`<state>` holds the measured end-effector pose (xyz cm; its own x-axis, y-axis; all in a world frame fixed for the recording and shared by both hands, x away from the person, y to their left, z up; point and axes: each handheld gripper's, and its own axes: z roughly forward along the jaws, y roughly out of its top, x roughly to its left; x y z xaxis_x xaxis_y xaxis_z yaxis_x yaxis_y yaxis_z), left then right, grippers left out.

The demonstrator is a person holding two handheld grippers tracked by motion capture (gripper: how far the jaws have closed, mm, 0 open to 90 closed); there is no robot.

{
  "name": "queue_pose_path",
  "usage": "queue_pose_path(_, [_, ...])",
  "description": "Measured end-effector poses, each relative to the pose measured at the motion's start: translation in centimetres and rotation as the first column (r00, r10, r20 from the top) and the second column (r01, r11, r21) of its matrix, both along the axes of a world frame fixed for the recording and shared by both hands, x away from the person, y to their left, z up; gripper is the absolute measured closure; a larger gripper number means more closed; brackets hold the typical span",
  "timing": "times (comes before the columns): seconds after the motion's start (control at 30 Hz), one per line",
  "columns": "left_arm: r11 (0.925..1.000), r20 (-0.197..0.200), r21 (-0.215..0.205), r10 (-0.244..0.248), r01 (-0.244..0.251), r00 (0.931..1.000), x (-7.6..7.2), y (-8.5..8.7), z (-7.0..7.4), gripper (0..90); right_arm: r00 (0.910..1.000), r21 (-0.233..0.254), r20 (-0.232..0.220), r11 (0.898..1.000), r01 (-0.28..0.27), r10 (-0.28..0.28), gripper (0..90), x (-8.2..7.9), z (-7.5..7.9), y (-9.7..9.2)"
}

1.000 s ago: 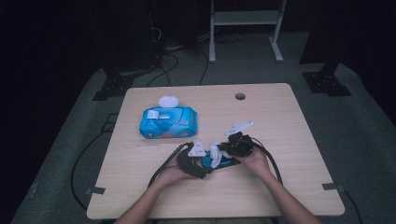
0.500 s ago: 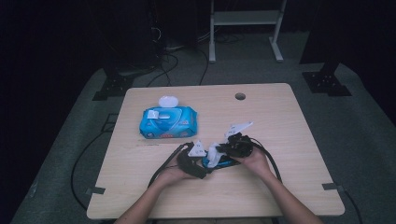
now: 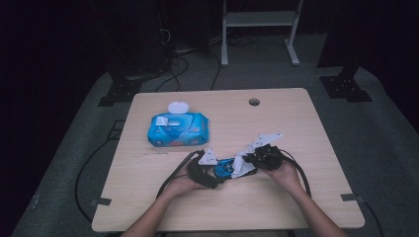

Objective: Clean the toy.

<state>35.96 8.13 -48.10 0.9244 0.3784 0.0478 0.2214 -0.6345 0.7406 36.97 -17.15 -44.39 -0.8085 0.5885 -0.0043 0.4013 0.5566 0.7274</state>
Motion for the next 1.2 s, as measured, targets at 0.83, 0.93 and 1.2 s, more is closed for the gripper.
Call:
queue_pose_path(0.83, [0.9999,-0.011,-0.009,0.004,-0.004,0.9999,0.1,0.0,-0.1,24.4,0.9997,-0.013,0.019,1.000,0.016,-0.016,85.8,-0.8,0.2,-1.8])
queue_pose_path(0.93, [1.0000,-0.012,-0.008,0.004,-0.004,0.9999,0.1,0.0,-0.1,24.4,0.9998,0.034,-0.009,0.999,-0.014,0.015,85.7,-0.7,0.0,-1.2])
queue_pose_path(1.2, [0.9999,-0.019,-0.010,0.007,-0.007,0.9998,0.1,0.1,-0.1,24.9,0.9999,-0.025,0.008,1.000,-0.010,0.010,85.5,-0.6,0.2,-1.2])
